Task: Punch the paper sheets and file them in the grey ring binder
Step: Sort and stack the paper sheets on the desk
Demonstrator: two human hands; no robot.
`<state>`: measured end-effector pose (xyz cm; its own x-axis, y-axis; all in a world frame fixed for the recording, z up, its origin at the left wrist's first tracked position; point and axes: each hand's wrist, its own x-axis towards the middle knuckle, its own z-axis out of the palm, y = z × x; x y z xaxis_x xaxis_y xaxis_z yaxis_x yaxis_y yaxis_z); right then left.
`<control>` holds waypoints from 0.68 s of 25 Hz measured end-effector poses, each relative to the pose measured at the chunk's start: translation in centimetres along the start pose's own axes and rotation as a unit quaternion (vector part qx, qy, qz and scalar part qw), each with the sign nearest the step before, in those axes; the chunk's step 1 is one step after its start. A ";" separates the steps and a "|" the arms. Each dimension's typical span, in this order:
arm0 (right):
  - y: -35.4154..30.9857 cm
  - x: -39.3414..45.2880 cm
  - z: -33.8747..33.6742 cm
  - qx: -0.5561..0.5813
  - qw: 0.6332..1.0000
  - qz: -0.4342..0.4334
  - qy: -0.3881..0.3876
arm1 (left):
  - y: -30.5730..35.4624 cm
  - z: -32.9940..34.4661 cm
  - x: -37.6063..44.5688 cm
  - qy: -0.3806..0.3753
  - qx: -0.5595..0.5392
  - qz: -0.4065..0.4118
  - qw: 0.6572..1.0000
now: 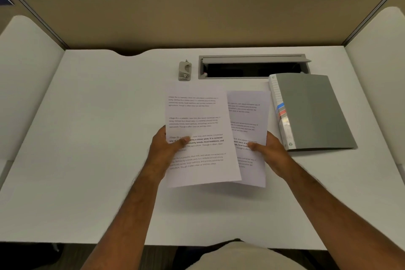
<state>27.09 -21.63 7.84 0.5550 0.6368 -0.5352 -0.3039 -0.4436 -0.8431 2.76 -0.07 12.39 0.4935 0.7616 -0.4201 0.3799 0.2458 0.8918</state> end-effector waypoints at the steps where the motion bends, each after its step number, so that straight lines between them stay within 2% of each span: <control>1: -0.4 -0.1 0.3 0.022 1.000 0.005 -0.016 | -0.1 0.2 0.0 -0.005 0.006 -0.001 1.000; 6: -2.2 -0.4 1.9 0.064 0.996 0.033 -0.047 | -0.2 1.0 -0.3 -0.028 0.006 -0.011 1.000; 11: -2.6 -1.0 3.2 0.063 0.997 0.024 -0.041 | -1.1 1.3 -0.6 -0.094 -0.024 -0.026 0.995; 15: -2.9 -1.9 4.7 0.089 0.995 0.022 -0.049 | -1.5 1.7 -1.1 -0.087 0.002 -0.017 0.996; 17: -3.2 -2.4 5.6 0.044 0.997 -0.011 -0.066 | -1.5 1.8 -1.2 -0.080 0.002 -0.008 0.997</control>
<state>22.40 -18.17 11.50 0.4571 0.7262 -0.5134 -0.3619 -0.3755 -0.8533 2.95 -2.43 11.26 0.6050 0.6525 -0.4563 0.3912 0.2555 0.8841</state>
